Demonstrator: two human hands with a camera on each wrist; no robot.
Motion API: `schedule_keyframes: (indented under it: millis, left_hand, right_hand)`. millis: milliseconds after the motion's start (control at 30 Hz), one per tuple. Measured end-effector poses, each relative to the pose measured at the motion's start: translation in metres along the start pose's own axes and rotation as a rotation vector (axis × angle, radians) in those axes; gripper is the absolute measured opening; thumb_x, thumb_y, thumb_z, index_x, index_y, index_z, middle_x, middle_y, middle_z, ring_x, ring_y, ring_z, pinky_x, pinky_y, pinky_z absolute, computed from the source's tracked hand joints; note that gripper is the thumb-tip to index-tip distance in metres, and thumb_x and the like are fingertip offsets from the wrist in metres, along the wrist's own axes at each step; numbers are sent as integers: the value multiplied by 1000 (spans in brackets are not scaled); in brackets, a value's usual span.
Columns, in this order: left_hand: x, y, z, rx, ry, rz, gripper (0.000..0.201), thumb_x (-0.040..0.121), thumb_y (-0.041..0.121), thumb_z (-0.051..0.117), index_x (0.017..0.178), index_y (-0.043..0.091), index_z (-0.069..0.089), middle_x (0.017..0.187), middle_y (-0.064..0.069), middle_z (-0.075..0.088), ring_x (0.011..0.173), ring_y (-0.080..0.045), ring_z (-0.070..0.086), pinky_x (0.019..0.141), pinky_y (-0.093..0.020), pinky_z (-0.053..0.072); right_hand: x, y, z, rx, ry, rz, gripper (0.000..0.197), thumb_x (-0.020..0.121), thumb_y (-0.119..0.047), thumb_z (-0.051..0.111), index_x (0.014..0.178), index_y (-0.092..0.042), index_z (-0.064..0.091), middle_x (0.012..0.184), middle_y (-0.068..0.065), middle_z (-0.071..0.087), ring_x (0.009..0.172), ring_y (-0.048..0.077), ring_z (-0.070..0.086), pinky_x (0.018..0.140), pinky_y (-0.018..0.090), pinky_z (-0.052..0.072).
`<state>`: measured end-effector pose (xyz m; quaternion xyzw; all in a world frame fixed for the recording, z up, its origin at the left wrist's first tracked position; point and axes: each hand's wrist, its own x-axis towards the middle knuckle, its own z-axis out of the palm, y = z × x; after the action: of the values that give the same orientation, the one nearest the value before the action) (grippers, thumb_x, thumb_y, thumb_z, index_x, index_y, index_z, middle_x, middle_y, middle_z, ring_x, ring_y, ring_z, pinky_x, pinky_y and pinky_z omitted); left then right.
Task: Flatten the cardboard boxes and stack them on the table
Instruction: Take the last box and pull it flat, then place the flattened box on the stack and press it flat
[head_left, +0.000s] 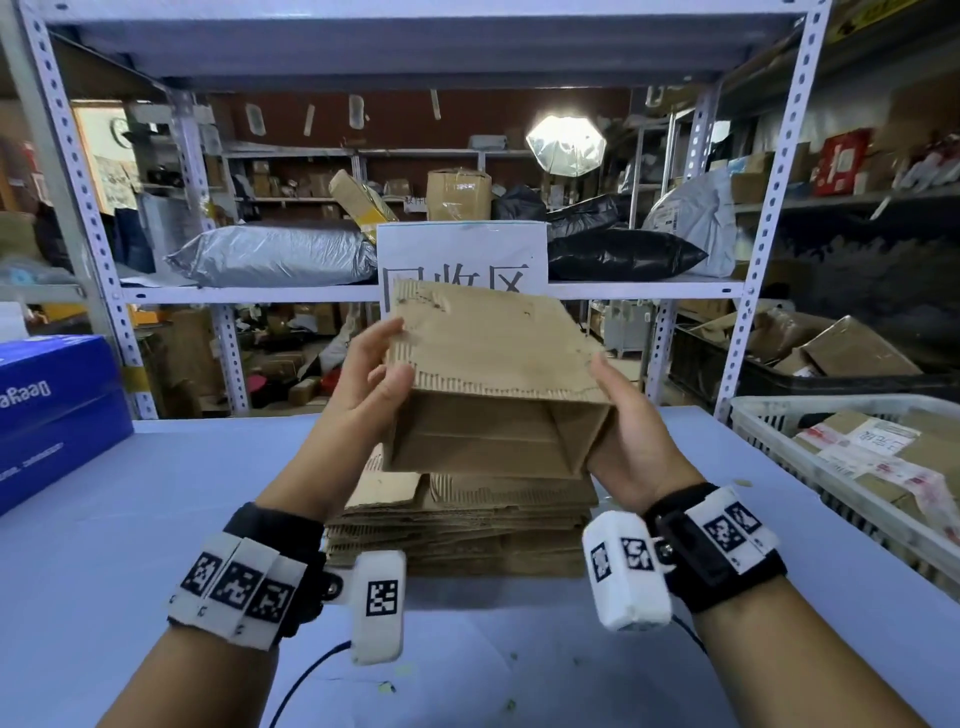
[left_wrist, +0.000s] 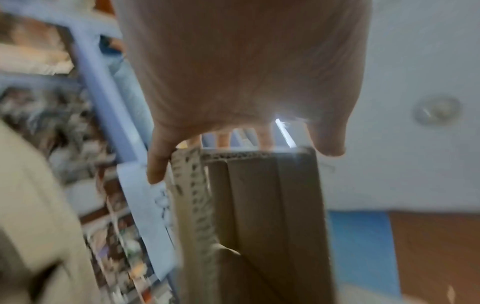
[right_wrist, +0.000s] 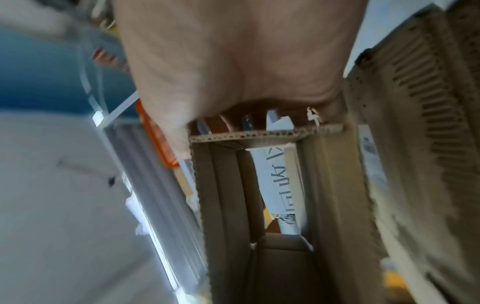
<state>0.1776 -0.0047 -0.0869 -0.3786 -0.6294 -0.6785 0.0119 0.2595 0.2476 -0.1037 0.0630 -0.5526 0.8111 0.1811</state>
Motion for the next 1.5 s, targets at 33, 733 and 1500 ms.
schedule_keyframes:
  millis: [33,733,1500]
  left_hand:
    - [3,-2,2,-166,24,-13,52,90,62,56,138,44,49,148,4,53,129,-15,55,96,-43,51]
    - [36,-64,-59,880,-238,-713,21,100,15,46,111,33,50,79,1,62,60,-16,58,55,-25,50]
    - [44,-95,-88,0,-43,-1092,56,70,54,80,99,6,72,97,-20,77,71,-31,76,59,-37,61]
  right_hand:
    - [1,1,4,-129,20,-14,53,95,-56,54,140,-28,56,135,1,64,126,22,60,99,43,51]
    - [30,36,-21,-1235,173,386,87,77,-44,78,149,-18,37,147,5,48,131,27,49,108,45,43]
    - [26,38,-37,-661,207,727,32,87,-29,77,98,-5,60,89,18,76,91,35,72,91,57,55]
